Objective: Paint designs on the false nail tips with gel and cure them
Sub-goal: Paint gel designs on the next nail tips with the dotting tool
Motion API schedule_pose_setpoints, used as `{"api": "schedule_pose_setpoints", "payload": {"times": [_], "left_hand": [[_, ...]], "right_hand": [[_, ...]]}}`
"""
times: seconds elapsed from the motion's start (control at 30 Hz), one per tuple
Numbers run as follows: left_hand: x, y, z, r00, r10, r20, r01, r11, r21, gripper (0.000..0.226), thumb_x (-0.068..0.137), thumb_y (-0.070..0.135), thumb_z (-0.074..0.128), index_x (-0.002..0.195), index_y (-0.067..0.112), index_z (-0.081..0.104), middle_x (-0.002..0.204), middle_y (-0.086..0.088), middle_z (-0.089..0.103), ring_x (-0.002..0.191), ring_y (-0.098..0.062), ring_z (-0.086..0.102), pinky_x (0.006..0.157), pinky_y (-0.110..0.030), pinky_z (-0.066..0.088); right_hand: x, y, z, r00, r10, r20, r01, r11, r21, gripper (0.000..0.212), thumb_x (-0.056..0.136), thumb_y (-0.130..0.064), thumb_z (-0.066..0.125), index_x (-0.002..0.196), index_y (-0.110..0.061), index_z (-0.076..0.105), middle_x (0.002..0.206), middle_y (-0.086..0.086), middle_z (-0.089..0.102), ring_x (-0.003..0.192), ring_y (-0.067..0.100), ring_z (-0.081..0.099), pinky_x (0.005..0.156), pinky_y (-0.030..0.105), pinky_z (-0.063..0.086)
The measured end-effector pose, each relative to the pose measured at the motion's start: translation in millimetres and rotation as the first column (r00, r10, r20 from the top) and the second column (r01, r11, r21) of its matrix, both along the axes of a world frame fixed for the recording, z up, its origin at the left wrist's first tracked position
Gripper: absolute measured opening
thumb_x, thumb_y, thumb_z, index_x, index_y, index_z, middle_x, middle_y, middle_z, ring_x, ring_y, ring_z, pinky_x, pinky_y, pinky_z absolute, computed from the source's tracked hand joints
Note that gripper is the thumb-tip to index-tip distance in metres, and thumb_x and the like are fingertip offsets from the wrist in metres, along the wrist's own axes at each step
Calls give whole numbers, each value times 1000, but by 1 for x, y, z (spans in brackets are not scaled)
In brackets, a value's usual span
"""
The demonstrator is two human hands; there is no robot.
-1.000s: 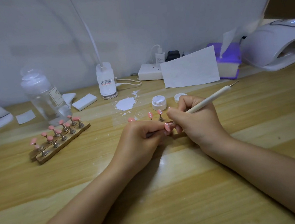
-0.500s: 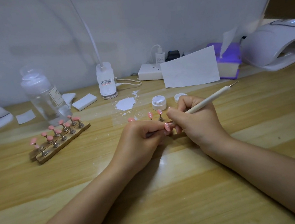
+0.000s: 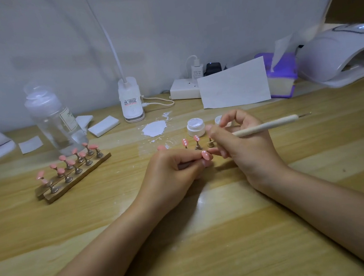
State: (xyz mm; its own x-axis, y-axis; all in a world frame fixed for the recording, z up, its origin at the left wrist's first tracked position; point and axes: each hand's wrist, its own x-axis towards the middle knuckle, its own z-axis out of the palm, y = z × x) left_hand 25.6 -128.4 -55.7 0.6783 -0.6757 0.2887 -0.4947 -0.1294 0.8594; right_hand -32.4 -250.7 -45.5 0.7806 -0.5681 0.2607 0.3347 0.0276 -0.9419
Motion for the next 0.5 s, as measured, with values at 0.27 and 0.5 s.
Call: {"api": "schedule_pose_setpoints", "payload": {"times": [0.27, 0.5], "left_hand": [[0, 1, 1, 999, 10, -51, -12, 1000, -27, 12, 80, 10, 67, 88, 14, 74, 82, 12, 72, 71, 10, 57, 72, -18, 50], [0, 0, 0, 1000, 12, -26, -13, 1000, -8, 13, 80, 5, 67, 88, 11, 74, 80, 7, 73, 70, 13, 57, 70, -13, 49]], "right_hand": [[-3, 0, 0, 992, 122, 23, -122, 993, 3, 38, 79, 9, 60, 57, -12, 36, 37, -7, 47, 38, 9, 56, 48, 23, 51], [-3, 3, 2, 994, 113, -4, -113, 993, -26, 40, 79, 16, 54, 55, -10, 33, 34, -8, 43, 34, 0, 48, 41, 13, 44]]}}
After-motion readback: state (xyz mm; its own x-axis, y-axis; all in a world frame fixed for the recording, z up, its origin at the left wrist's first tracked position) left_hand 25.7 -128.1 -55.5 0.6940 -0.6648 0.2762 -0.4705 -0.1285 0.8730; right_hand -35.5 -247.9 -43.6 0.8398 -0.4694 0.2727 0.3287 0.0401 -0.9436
